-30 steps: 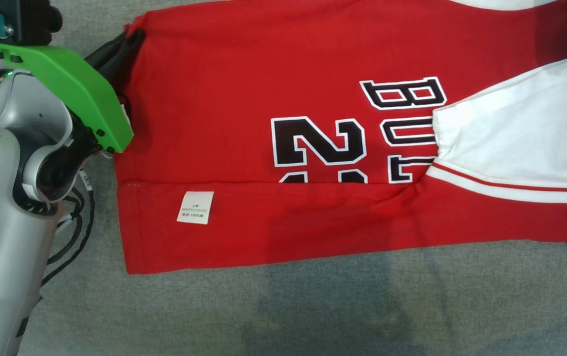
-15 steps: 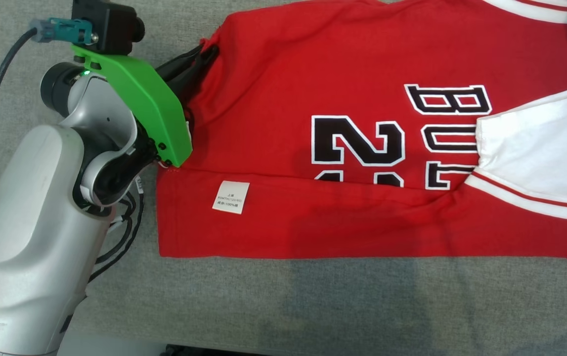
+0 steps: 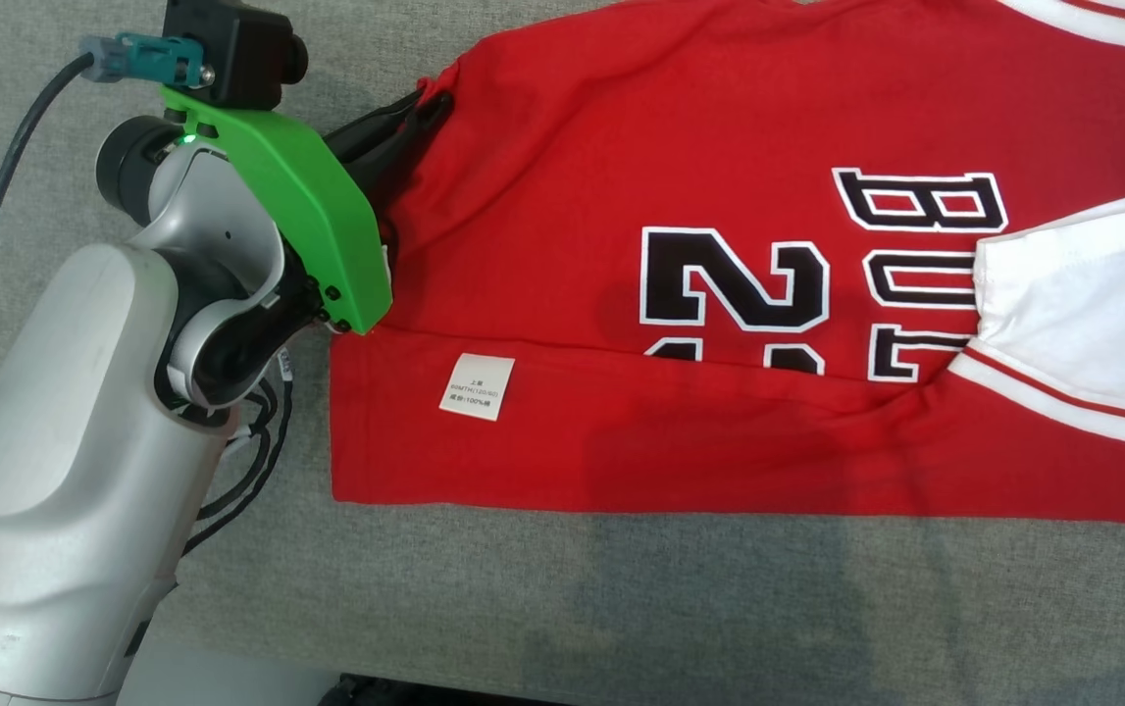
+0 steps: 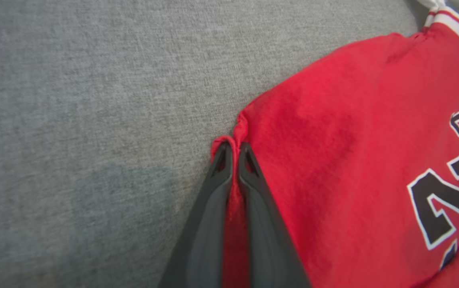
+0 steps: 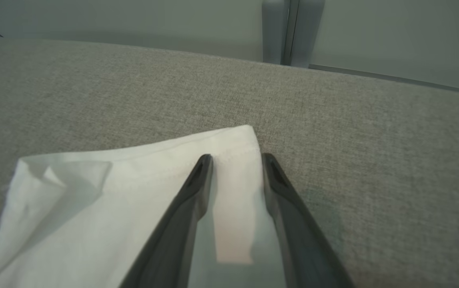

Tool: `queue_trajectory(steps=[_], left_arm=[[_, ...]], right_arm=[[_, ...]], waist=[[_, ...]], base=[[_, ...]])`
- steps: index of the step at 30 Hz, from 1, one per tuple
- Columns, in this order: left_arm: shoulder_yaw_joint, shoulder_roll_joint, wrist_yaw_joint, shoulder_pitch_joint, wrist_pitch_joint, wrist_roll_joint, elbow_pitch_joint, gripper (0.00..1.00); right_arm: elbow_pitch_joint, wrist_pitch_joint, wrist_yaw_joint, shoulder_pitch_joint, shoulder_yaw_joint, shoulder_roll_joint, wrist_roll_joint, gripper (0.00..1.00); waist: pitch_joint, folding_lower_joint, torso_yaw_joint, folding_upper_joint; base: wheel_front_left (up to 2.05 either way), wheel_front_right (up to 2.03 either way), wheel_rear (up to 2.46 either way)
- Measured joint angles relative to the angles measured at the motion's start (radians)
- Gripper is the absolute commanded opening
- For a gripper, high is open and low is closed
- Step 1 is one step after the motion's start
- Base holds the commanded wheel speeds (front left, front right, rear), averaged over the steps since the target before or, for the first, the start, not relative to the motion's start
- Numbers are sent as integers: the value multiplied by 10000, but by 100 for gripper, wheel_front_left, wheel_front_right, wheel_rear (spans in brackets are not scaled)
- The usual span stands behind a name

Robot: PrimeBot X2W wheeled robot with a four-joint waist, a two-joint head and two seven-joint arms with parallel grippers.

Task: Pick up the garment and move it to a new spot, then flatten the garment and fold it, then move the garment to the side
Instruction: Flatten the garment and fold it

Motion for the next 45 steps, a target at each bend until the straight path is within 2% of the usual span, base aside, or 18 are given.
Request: queue_trajectory(steps=[6,8,9,10,11,15,18,27,35,45], left_arm=[[-23,-38,-79,-51,-56,0,144,0],[-29,-40,-79,-51,-79,0,169,0],[-29,-40,-81,-51,-82,0,186,0],[-27,-38,-81,-51,-90,4,199,0],[-25,-33,-81,-51,-104,17,215,0],[67,86,-79,-51,-186,73,297,0],[165,115,-79,-51,-401,77,422,0],[372,219,-79,-2,-963,184,846,0],[422,389,-81,430,-1377,255,1212,0],[629,811,-173,958,-1766,339,1561,0]], right_arm=[[282,-2,0,-129,48,88,-4,40],[324,-4,0,-130,59,113,-4,27],[353,-15,0,-132,59,144,-4,27],[380,-56,0,-134,61,186,-4,16],[403,-115,0,-134,61,240,-4,0],[458,-382,19,-136,67,556,2,0],[466,-637,192,-136,96,706,61,0],[372,-1478,506,-39,-190,711,437,0],[98,-2117,805,1104,-84,918,872,0],[-439,-2734,895,1875,251,1158,1051,0]], waist=[[-28,0,33,0],[-38,0,34,0],[-48,0,34,0],[-58,0,32,0],[-68,0,28,0],[-103,0,-54,0],[-154,0,-162,0],[-488,0,-492,0],[-1019,0,-805,0],[-1853,0,-1239,0]], base=[[0,0,0],[0,0,0],[0,0,0],[0,0,0],[0,0,0],[0,0,0],[0,0,0],[0,0,0],[0,0,0],[0,0,0]])
